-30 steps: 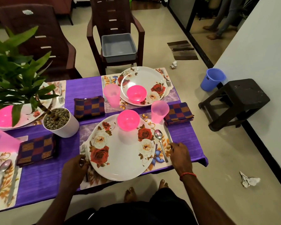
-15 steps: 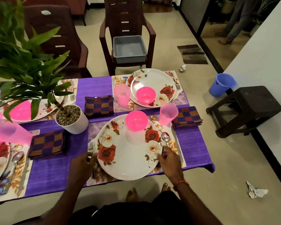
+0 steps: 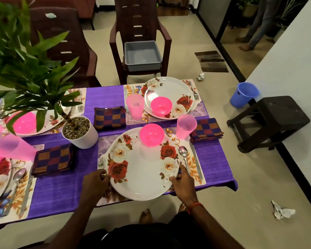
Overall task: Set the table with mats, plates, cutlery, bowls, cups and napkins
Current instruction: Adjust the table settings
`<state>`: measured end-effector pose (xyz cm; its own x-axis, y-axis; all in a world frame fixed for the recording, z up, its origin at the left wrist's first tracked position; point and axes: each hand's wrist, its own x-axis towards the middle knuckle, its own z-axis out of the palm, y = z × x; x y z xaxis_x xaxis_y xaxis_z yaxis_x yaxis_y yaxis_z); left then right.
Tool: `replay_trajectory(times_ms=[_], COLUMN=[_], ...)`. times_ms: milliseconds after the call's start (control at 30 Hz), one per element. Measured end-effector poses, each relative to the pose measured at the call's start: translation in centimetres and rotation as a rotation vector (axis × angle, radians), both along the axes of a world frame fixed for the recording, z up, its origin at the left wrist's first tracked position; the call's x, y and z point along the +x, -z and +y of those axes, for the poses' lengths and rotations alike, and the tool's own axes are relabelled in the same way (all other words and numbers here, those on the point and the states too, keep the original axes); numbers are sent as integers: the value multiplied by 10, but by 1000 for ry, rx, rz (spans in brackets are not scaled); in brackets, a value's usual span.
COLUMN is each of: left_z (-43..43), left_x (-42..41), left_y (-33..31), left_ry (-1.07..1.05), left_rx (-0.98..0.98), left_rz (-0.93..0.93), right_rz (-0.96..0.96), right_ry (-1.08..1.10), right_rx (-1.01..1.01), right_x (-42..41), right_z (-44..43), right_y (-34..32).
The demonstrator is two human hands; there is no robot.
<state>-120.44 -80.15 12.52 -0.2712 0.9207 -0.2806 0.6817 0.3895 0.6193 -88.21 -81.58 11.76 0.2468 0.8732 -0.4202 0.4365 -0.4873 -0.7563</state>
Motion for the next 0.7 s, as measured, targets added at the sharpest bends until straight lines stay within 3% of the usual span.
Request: replay_trajectory(times_ms=[700], left_z=[1], left_x=[1], left_y=[6], left_ry=[21], left_rx=[7], left_rz=[7], right_rz=[3], right_ry=[-10], right_rx=[-27], right_x=[1], right_z=[5], right_y=[-1])
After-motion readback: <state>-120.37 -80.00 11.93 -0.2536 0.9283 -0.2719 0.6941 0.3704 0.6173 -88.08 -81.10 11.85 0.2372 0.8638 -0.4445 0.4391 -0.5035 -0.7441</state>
